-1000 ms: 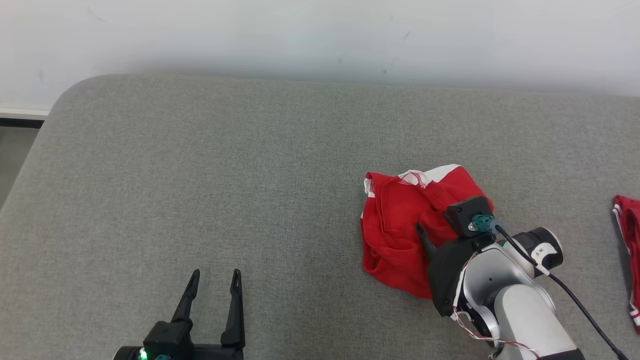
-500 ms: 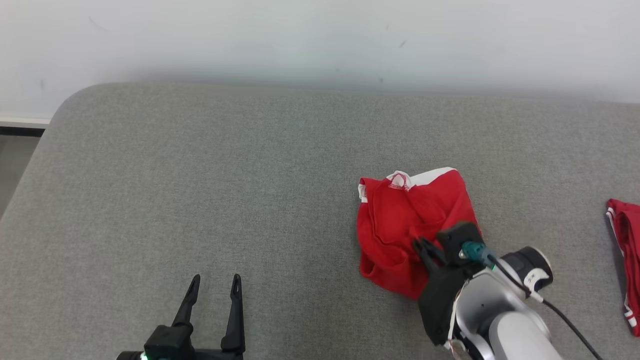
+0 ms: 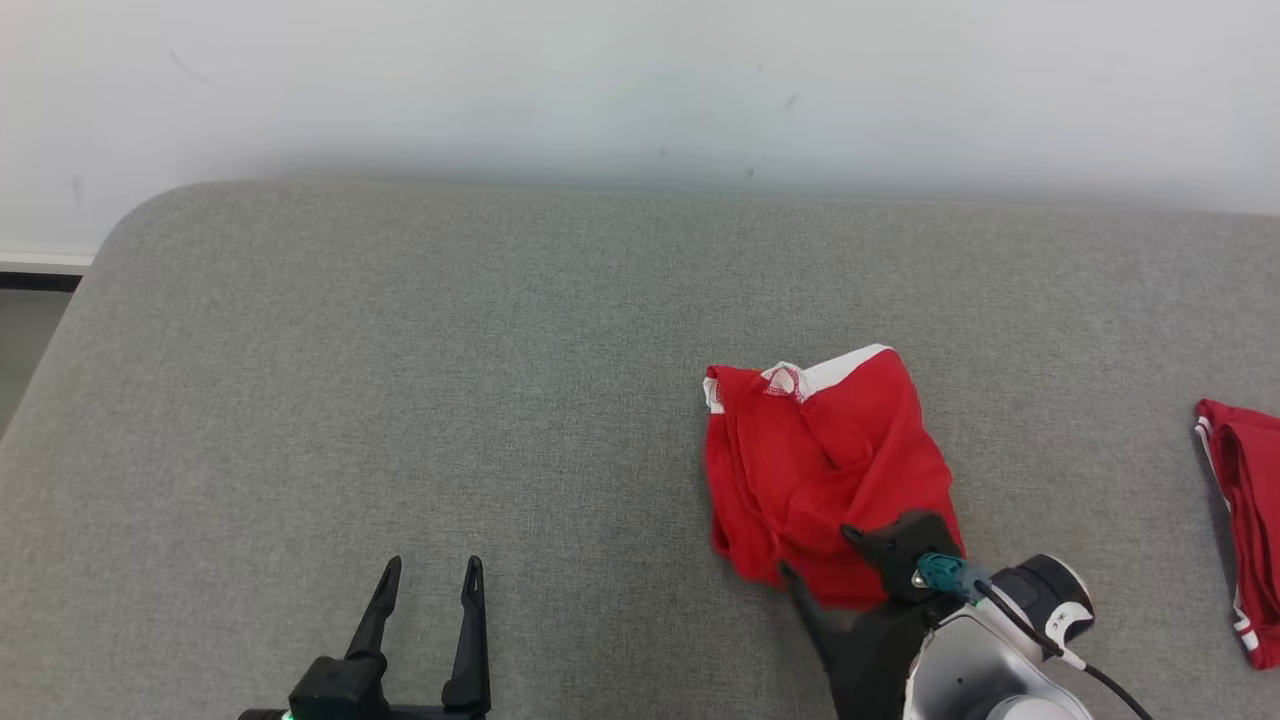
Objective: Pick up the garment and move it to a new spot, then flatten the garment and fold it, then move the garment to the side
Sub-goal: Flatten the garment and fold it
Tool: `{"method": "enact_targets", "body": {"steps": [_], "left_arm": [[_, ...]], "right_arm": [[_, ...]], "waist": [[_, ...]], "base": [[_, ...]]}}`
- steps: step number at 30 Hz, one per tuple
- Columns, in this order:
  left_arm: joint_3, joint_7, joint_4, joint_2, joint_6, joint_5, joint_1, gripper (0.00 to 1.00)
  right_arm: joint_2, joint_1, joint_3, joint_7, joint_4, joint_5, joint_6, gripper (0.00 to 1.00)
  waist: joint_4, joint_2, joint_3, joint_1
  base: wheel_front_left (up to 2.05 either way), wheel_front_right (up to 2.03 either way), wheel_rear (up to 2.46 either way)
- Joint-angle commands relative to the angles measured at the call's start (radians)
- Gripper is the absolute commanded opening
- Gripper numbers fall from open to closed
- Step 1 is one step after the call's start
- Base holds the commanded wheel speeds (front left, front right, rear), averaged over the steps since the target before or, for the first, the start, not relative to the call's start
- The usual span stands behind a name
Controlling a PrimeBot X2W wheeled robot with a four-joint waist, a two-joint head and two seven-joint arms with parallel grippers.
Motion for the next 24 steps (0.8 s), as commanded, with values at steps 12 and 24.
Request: {"method": "enact_targets", "body": {"steps": [12,24], "left_arm": [[0.010,-0.003,0.001,-0.001,-0.002,0.005,0.001,1.00],[0.004,-0.003,0.005,-0.001,-0.009,0.010,-0.008,1.00]], "right_arm": [[0.016,-0.051,-0.059,-0.008,-0.041,0.009,-0.002,1.00],[-0.003,-0.196,-0.124,0.015,0.142,-0.065,-0.002,1.00]], "waist": [[0.006,0.0000,-0.001,0.0000],[0.017,0.0000,0.003,0.0000]], "base": [[0.00,0.00,0.00],[0.00,0.00,0.00]]}}
